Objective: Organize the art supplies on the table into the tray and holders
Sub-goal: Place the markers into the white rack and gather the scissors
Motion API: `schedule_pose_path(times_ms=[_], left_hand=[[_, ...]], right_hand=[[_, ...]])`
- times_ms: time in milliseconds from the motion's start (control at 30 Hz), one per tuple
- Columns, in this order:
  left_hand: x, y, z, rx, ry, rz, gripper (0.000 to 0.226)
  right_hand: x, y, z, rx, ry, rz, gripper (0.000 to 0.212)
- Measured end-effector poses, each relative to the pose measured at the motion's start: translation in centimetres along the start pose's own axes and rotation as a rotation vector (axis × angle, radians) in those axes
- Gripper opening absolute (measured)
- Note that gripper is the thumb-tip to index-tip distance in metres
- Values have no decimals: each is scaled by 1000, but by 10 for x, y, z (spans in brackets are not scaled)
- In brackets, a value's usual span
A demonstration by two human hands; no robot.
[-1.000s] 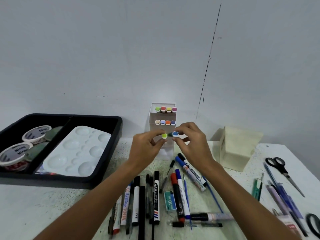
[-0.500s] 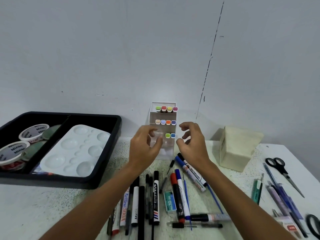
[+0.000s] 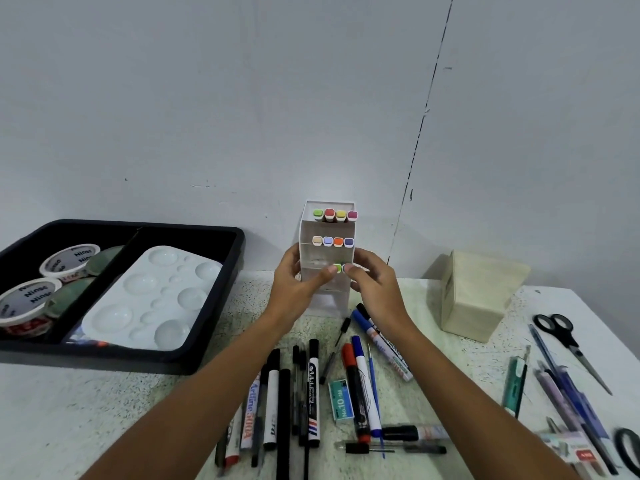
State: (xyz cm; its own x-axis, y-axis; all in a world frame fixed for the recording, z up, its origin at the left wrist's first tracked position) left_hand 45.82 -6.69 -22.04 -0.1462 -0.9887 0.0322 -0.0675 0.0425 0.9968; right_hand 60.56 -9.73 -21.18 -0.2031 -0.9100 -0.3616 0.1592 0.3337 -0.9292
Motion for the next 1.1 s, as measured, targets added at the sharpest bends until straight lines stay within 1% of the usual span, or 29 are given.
schedule_pose_path(times_ms=[133, 200, 500, 633, 733, 800, 867, 933, 967, 1033, 1100], left_hand=[[-9, -4, 4, -10, 13, 47, 81], [-13, -6, 6, -17, 31, 61, 86], [-15, -4, 4, -22, 44, 81, 84], [-14, -5, 3, -21, 45, 71, 81], [-9, -2, 3, -64, 34, 58, 74], [-1, -4, 5, -139, 44, 65, 66], [13, -15, 11, -294, 131, 53, 59], [34, -32, 17, -475, 218, -3, 52], [45, -41, 18, -554, 211, -52, 49], [70, -59, 14, -721, 104, -194, 41], [90, -75, 2, -871, -40, -357, 42]], right_hand=[[0, 7, -1, 18, 27, 18, 32], [1, 9, -1, 20, 41, 23, 32], [-4, 12, -2, 41, 126, 3, 24], [-3, 13, -3, 35, 130, -12, 25], [-2, 11, -1, 52, 106, -16, 24], [3, 9, 2, 81, 81, -41, 24], [16, 11, 8, 155, 35, -39, 29], [40, 16, 17, 248, -32, -13, 31], [54, 20, 23, 299, -70, 11, 31], [81, 27, 36, 404, -124, 73, 29], [105, 32, 51, 529, -138, 145, 29]])
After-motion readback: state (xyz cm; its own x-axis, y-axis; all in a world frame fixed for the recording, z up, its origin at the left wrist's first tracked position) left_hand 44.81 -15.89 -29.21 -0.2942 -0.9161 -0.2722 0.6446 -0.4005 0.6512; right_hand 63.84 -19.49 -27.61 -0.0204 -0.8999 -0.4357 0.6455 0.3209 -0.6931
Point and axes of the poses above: each hand's wrist, its own x-axis away from the middle knuckle, its own z-axis out of the back of the hand, y = z × x, the point moved 3 cm from there along -x, towards the middle knuckle, and after that the axes turned 12 degrees about z, right-handed, at the moved point
